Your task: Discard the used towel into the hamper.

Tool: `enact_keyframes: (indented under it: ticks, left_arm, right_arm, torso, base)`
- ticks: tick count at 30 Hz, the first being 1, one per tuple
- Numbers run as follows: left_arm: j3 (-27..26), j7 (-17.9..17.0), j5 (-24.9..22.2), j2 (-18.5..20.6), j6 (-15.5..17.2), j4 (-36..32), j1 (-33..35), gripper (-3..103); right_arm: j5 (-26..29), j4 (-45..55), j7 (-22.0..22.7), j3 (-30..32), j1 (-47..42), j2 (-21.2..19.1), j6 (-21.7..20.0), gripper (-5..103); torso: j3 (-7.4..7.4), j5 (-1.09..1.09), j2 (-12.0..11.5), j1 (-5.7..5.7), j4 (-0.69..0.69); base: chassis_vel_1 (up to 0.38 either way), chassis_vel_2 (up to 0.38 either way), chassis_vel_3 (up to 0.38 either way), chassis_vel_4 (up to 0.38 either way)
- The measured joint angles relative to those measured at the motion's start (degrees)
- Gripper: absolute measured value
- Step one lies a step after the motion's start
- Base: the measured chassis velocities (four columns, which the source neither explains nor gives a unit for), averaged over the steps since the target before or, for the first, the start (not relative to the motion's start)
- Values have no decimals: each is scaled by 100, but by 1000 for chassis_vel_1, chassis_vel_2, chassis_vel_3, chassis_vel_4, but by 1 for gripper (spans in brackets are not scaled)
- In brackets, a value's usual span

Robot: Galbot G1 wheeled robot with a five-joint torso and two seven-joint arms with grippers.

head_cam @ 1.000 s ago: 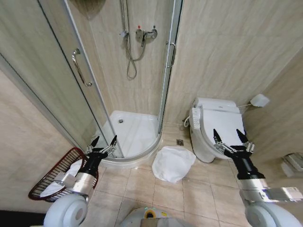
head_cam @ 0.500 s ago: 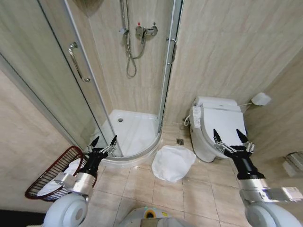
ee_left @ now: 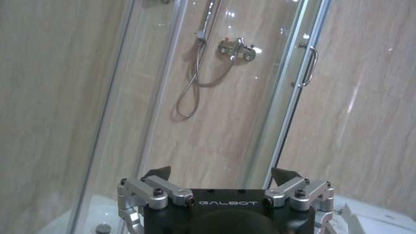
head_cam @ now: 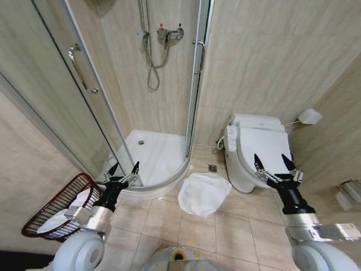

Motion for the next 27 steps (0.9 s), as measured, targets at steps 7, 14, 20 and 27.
enact_keyframes:
  ticks: [7, 14, 20, 27]
  left_arm:
    - [0, 0, 0, 0, 0, 0, 0, 100]
    - [0, 0, 0, 0, 0, 0, 0, 100]
    - [0, 0, 0, 0, 0, 0, 0, 100]
    - [0, 0, 0, 0, 0, 0, 0, 100]
  right_arm:
    - [0, 0, 0, 0, 0, 0, 0, 100]
    - [0, 0, 0, 0, 0, 0, 0, 100]
    - [0, 0, 0, 0, 0, 0, 0, 100]
    - [0, 0, 0, 0, 0, 0, 0, 100]
  torso:
    - [-95, 2, -173, -78, 0]
    - [-203, 1, -367, -165, 0]
    - [-267, 1, -490, -222, 0]
    - [-356, 1, -658, -302, 0]
  base:
    - [0, 0, 0, 0]
    - [0, 0, 0, 0]
    - [0, 0, 0, 0]
    - [0, 0, 0, 0]
